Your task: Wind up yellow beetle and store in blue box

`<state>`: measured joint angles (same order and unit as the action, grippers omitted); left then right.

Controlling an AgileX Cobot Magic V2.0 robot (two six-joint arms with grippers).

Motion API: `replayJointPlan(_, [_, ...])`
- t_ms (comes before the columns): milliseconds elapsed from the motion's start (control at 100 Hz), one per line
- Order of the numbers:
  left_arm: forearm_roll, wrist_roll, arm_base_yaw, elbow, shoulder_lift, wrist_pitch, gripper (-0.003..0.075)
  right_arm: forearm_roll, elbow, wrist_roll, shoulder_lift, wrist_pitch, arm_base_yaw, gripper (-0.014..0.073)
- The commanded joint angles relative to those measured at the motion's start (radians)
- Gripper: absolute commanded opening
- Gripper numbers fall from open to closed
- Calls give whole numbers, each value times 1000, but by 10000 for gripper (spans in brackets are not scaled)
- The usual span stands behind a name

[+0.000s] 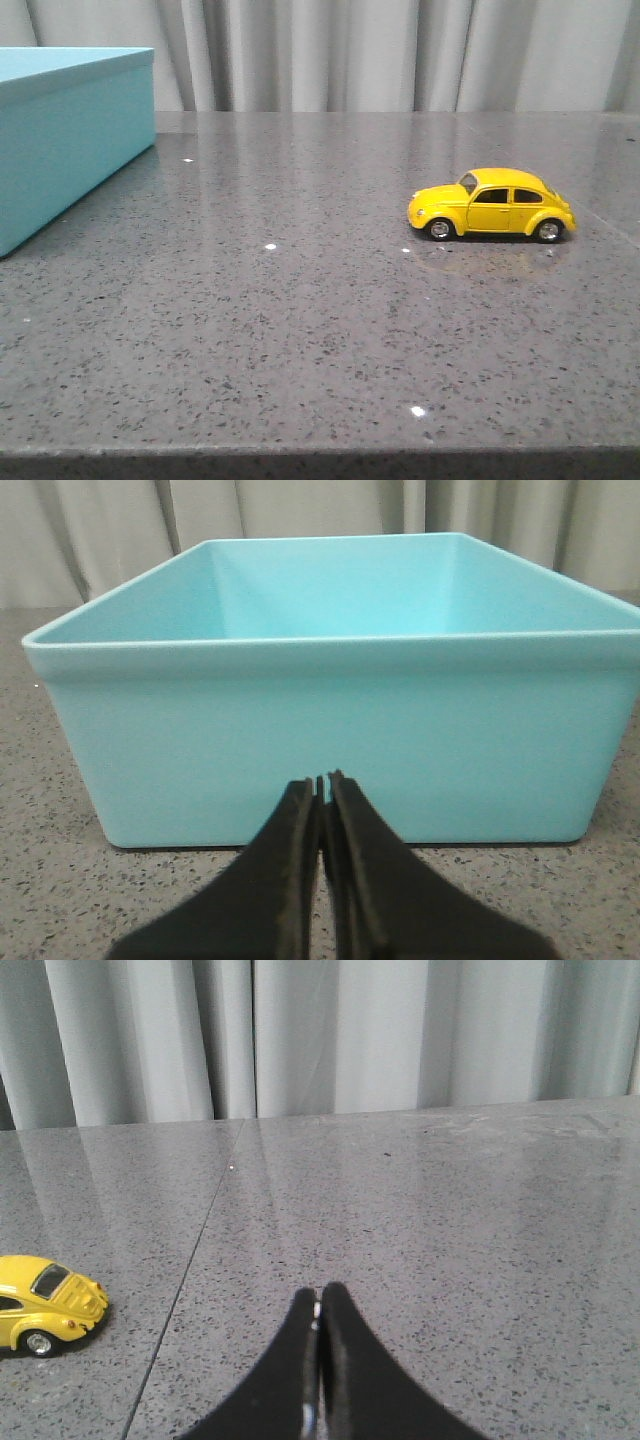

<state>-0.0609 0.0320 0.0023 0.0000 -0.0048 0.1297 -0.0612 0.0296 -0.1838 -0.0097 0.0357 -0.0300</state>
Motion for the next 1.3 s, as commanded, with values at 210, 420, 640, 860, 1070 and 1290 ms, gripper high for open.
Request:
replayJointPlan(210, [-9,-2,-2,21,-34,-96,-18,-10,-17,3,-23,-77,-8,-68])
replayJointPlan(420, [-9,-2,-2,21,-34,-142,-19,-10,-17,3,-23,-77,-8,-68])
replayJointPlan(640, [-9,-2,-2,21,-34,-148,-19,-10,-17,3,-23,-91,-8,-68])
replayJointPlan(860, [-76,-2,-2,21,-34,-159,-19,-10,-20,2,-23,-129,-8,-68])
replayJointPlan(1070, [-88,-2,-2,-28,-9,-130,-19,-10,-100,2,9,-81,-8,-68])
replayJointPlan(1290, [-88,-2,-2,-172,101,-88,-19,-10,-249,2,127,68,-8,-59])
